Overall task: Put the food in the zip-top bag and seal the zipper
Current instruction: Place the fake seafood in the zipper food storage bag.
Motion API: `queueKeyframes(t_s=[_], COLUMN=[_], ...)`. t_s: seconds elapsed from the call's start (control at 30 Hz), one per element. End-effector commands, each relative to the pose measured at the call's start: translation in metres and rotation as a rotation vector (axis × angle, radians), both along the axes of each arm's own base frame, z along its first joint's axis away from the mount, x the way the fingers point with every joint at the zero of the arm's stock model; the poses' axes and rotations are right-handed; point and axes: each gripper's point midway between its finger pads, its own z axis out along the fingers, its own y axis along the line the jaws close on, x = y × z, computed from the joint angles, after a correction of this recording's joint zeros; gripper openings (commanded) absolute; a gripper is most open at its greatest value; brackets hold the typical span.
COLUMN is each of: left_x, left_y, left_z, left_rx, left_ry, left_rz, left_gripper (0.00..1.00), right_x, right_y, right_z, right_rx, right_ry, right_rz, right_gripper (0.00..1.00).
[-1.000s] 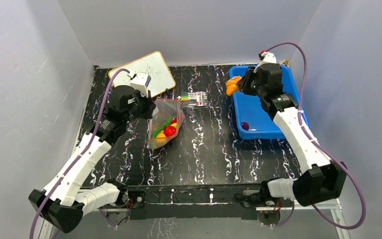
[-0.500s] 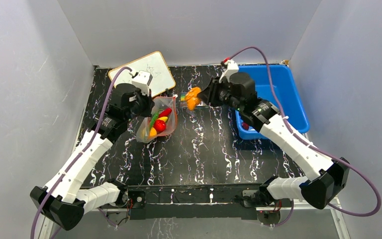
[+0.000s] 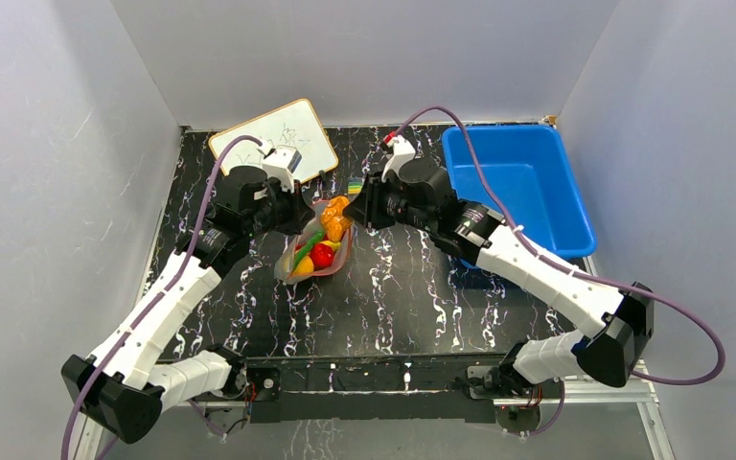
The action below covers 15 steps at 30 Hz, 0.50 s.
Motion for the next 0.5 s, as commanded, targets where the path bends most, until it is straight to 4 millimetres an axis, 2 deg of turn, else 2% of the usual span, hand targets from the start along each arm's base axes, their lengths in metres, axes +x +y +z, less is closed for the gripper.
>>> queueKeyframes(t_s=[0.0,0.13,0.23,0.47], left_x=[-0.008,-0.011,-0.014,-0.017], left_y=[-0.012,-0.014,-0.016,-0.019], left_z=[0.014,0.018,0.019,0.013], left_rx=[-0.084,-0.121,-0.140,-0.158], left_ry=[0.002,-0.001,0.003,0.016], left_rz=[-0.037,-0.040,-0.046,-0.057], left_gripper=[0.00,0.00,0.00,0.00], right_x=[-0.006,-0.004,0.001,0.013], right_y=[0.006,0.006,0.005,0.012], right_z=[0.009,-0.009,-0.014,-0.040], right_rx=[0.037,0.006,-0.006,-0.027], right_ry=[-0.009,0.027,0.024,0.022], right_rz=[-0.002,-0.030,-0.049,-0.077], right_gripper=[0.07,0.08,0.09,0.10])
